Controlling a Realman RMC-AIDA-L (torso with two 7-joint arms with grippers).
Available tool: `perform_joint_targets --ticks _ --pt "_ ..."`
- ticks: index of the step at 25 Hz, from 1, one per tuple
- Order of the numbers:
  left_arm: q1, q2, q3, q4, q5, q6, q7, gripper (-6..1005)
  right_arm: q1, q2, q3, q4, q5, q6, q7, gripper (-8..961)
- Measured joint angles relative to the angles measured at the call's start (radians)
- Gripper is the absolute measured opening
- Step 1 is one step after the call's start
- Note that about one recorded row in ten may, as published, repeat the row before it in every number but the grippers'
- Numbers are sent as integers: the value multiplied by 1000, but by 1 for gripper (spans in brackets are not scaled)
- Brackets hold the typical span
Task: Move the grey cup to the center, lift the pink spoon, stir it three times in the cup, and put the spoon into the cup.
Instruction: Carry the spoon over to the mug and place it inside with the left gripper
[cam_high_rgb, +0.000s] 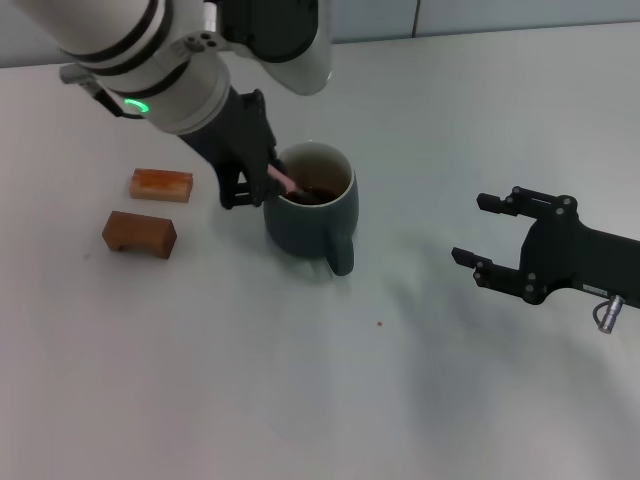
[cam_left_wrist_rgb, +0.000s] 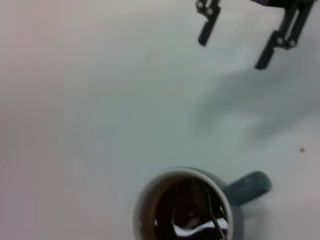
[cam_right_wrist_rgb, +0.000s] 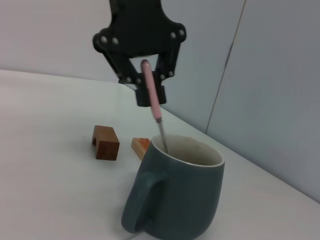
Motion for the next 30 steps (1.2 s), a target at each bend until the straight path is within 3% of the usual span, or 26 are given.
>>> perform_joint_targets --ticks 10,24,30 --pt "-7 0 31 -35 49 -101 -47 140 0 0 0 -1 0 -8 7 674" --pt "-6 1 -6 11 33 37 -43 142 0 -2 0 -5 0 -10 11 674" --pt "-4 0 23 -10 21 -66 -50 143 0 -1 0 -5 0 -10 11 674"
